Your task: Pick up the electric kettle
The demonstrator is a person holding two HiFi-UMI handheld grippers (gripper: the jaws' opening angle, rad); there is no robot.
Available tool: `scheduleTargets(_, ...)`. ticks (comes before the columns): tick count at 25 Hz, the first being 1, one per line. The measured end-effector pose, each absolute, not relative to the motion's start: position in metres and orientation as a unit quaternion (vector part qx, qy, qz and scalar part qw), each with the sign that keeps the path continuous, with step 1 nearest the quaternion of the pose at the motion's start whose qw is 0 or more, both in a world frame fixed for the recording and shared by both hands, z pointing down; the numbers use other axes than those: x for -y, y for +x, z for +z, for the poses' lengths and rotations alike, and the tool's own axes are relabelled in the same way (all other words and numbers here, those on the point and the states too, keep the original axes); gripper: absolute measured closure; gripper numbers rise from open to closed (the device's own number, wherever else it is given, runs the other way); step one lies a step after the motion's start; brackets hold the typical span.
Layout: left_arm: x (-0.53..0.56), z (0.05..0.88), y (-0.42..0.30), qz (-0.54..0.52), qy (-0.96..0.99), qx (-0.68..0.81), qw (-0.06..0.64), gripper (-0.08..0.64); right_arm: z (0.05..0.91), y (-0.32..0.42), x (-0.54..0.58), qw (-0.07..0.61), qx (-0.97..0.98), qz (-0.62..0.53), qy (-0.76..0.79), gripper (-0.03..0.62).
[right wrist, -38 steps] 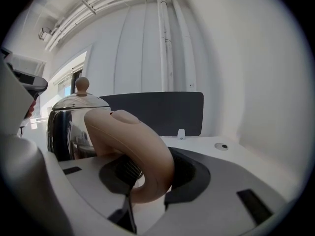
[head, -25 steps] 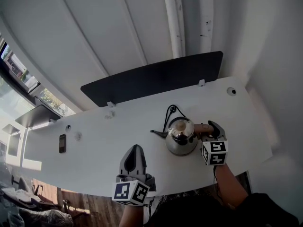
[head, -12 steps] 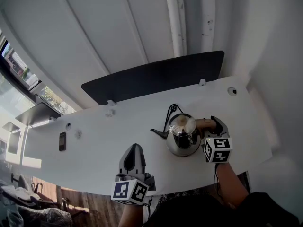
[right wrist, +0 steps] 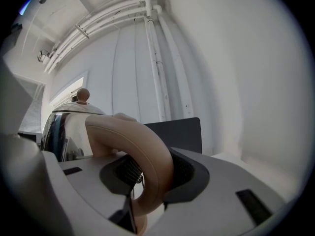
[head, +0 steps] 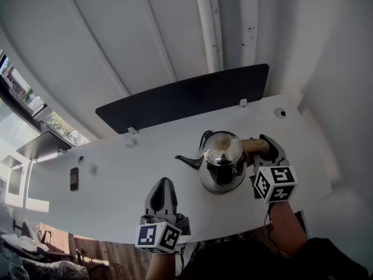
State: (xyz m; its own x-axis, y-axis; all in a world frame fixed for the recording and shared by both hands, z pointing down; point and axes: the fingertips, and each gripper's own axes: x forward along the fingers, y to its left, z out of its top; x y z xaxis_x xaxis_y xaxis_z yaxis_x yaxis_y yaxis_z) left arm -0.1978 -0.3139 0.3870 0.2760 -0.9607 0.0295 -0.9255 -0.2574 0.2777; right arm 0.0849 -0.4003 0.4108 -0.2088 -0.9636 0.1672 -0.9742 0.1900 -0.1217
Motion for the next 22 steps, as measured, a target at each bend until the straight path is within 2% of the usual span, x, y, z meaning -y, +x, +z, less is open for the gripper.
scheduleTargets(14,0.311,0.373,-0.191,-0.095,0.790,0.593,0.123,0.558,0.330,0.086,0.374,0.009,0.791,0.109,0.602,0.456)
scheduleTargets(22,0.310,0.368,-0.194,-0.104,0.789,0.594,0.118,0.558,0.319,0.084,0.373,0.005,0.797,0.107,0.595,0.456)
